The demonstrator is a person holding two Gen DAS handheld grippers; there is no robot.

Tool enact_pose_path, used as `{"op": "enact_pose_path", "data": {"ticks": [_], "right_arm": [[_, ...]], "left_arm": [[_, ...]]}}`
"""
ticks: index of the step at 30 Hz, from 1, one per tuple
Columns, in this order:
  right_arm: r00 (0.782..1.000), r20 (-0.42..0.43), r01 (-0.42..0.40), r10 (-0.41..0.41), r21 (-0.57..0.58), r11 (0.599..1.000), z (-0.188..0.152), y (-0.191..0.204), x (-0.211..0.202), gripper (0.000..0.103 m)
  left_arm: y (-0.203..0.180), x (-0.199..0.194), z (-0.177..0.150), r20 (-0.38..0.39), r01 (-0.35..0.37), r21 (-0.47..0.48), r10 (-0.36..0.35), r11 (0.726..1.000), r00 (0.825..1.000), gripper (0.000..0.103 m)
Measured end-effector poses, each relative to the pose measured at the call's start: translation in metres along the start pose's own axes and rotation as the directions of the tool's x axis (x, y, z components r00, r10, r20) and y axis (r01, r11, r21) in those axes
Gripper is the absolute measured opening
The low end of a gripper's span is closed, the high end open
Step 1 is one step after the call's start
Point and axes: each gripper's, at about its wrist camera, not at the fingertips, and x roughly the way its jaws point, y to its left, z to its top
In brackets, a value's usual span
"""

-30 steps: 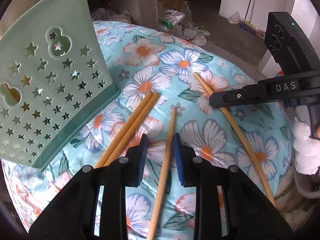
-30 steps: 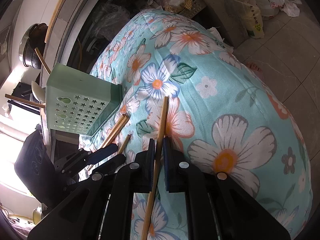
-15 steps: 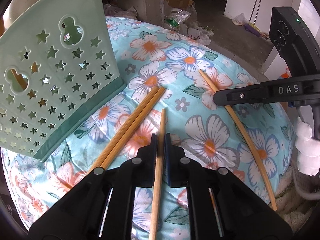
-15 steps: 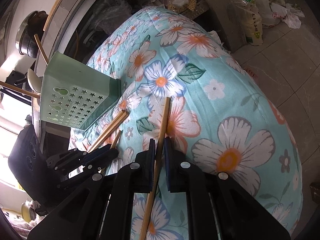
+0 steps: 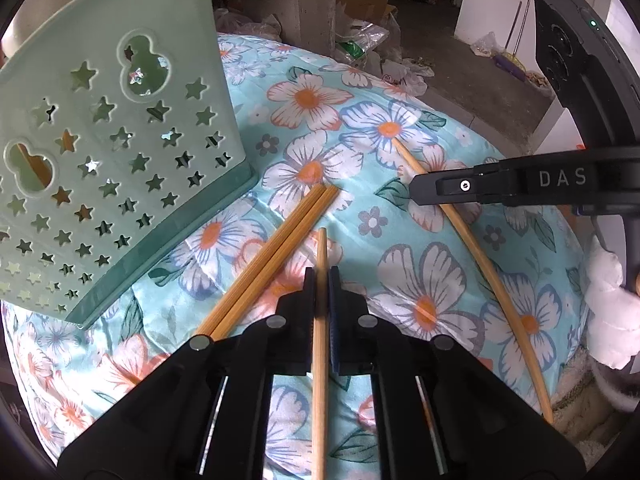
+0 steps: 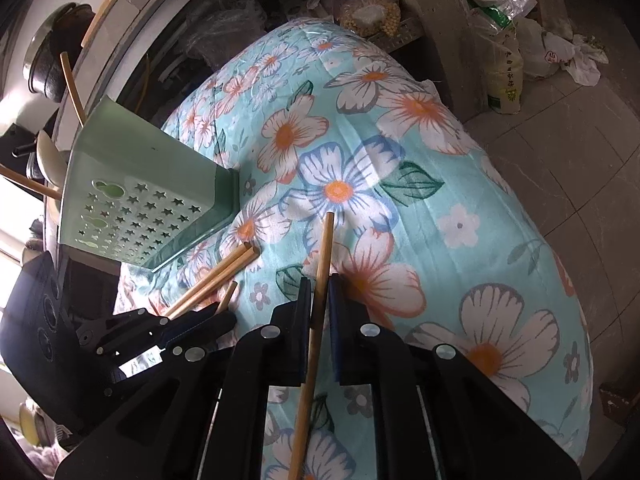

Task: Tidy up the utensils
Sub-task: 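Carry both chopsticks to the holder and insert the left tool's chopstick, opening the left tool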

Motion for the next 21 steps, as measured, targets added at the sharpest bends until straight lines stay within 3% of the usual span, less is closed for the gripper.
{"op": "enact_pose_path", "data": {"ticks": [6,11,14,18,21], "right_arm": [[0.989,0.131,-0.056,0.062,-0.054,0.997,0.007,0.026,-0.045,0.006],[0.966,0.233,-0.082,0.113,-0.136,0.987,0.009,0.052,-0.084,0.006],[0.952,0.276,-0.082,0.132,-0.186,0.979,0.007,0.066,-0.102,0.006],[0.939,0.308,-0.078,0.153,-0.244,0.967,0.005,0.080,-0.119,0.006],[0.936,0.311,-0.080,0.166,-0.271,0.959,0.006,0.086,-0.123,0.006]], "left_arm": [[0.018,-0.046,0.000,0.123,-0.001,-0.058,0.009,0.998,0.992,0.006],[0.045,-0.110,0.000,0.284,0.052,-0.145,-0.009,0.988,0.959,0.006],[0.059,-0.148,0.003,0.375,0.071,-0.183,0.003,0.981,0.927,0.006],[0.077,-0.198,0.001,0.487,0.085,-0.237,0.043,0.968,0.872,0.006],[0.089,-0.234,-0.001,0.568,0.084,-0.270,0.088,0.959,0.818,0.005]]}}
